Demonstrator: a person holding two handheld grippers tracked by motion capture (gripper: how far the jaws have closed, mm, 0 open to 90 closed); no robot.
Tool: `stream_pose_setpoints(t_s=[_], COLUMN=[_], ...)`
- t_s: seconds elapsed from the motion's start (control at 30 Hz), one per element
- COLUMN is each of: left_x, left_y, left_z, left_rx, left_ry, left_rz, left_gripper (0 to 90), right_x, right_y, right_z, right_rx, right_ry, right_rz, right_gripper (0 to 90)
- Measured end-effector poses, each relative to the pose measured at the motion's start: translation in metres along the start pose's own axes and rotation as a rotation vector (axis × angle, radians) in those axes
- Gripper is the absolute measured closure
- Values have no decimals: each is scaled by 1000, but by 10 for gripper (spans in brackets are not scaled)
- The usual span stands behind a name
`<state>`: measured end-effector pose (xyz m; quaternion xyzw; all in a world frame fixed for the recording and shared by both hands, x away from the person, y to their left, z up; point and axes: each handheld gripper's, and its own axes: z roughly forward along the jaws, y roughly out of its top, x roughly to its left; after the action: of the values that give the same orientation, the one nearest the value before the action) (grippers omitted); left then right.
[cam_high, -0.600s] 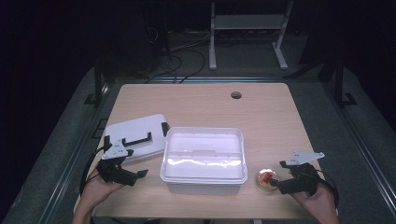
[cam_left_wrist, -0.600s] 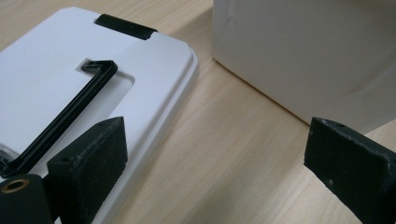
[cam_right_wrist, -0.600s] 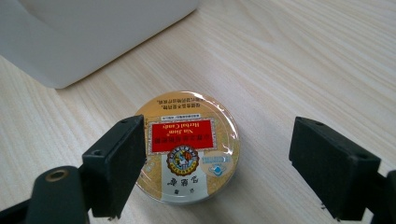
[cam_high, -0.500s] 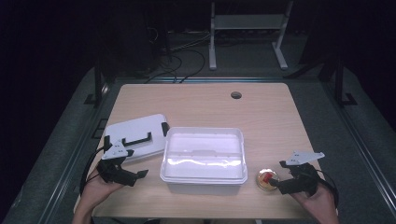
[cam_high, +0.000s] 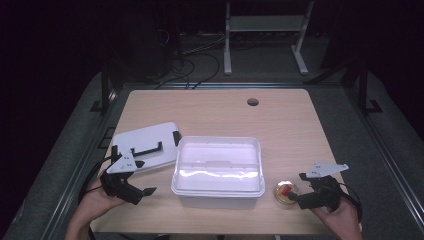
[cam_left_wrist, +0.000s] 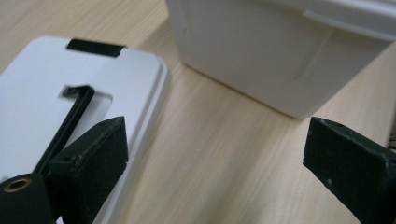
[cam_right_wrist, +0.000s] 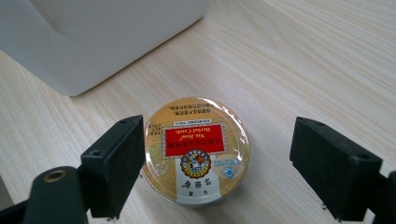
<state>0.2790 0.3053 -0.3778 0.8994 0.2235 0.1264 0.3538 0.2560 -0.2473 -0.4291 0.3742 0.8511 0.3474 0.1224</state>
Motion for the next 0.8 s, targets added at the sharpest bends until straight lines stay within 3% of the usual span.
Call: stream_pose_setpoints(t_s=[0.17,0.4,0.57,0.73,0.8], left_x=[4,2,-6,-10,-11], left_y=[20,70,105,134,143], left_z=[-17,-36,-31,-16,-9], left_rx=[2,16,49,79,89], left_ry=[-36,-79,-122,-167,-195], left_rz=[47,156,238,278,296], left_gripper=[63,64,64,87,141], right_x=[-1,0,0,1,1], right_y=[1,1,0,0,0], right_z=[0,2,2,2,2], right_rx=[-1,8,6,15,13], right_ry=[3,6,10,9,10], right_rz=[4,1,3,-3,-6], right_gripper=[175,175,175,175,176])
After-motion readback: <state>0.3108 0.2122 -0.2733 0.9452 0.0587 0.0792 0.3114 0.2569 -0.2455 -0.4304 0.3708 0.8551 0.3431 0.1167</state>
